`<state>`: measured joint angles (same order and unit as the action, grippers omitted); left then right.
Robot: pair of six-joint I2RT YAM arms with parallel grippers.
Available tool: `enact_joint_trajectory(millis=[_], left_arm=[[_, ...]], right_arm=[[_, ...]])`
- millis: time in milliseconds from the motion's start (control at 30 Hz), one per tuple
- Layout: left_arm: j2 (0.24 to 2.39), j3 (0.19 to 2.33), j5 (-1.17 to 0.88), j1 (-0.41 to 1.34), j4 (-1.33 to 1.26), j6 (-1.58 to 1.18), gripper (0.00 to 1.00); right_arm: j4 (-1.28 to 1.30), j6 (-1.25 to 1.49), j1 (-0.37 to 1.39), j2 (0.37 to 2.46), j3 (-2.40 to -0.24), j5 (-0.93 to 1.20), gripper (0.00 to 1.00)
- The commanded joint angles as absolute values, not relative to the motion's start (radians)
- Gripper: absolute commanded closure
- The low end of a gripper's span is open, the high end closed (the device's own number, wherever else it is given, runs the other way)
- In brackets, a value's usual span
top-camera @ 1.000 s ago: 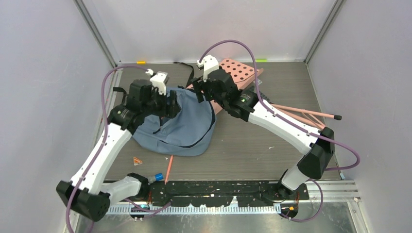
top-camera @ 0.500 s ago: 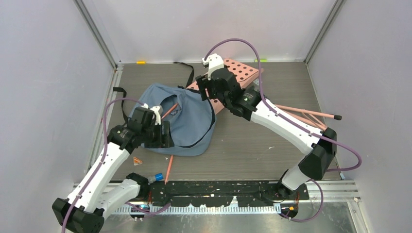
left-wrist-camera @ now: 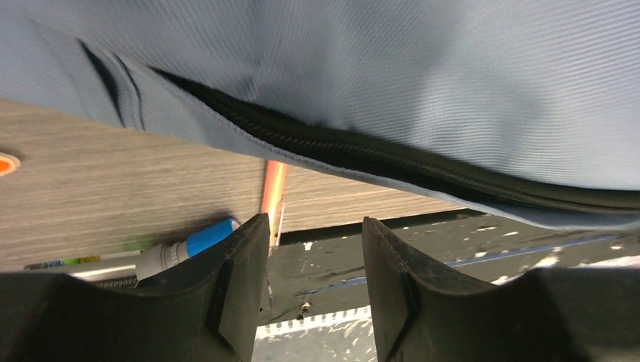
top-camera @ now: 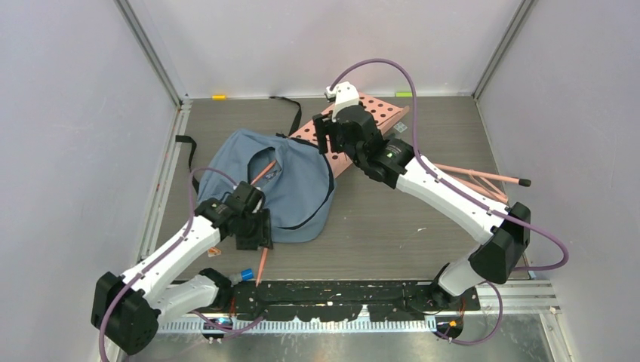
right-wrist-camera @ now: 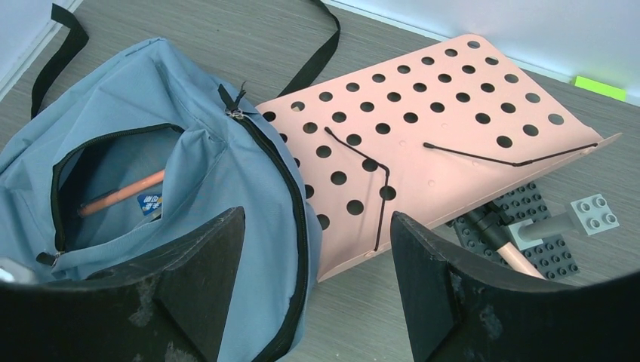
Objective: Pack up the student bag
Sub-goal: Pick up the stationery from the center of the board.
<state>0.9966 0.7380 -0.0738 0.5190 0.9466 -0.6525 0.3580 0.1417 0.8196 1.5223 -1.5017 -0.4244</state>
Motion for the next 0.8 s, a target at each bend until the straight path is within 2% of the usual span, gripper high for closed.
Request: enact_joint_trajectory(millis=[0, 167, 467, 767], left_arm=[[1.010, 0.687, 0.007, 0.590, 0.910, -0.745, 0.50], [1.003, 0.629, 0.089, 0.628, 0.852, -0.778, 0.59], [1.044, 0.544, 0.140, 0.642, 0.754, -0.777, 0.67], [1.078, 0.549, 0.163, 0.669, 0.755, -0.795, 0.69]], right_arm=[[0.300, 0.167, 0.806, 1.466, -1.496, -0.451, 0.24], [0.273, 0.192, 0.792, 1.456, -1.469, -0.446, 0.24], [0.258, 0.215, 0.772, 1.437, -1.450, -0.444, 0.24], [0.234, 0.251, 0.749, 1.416, -1.416, -0.442, 0.23]])
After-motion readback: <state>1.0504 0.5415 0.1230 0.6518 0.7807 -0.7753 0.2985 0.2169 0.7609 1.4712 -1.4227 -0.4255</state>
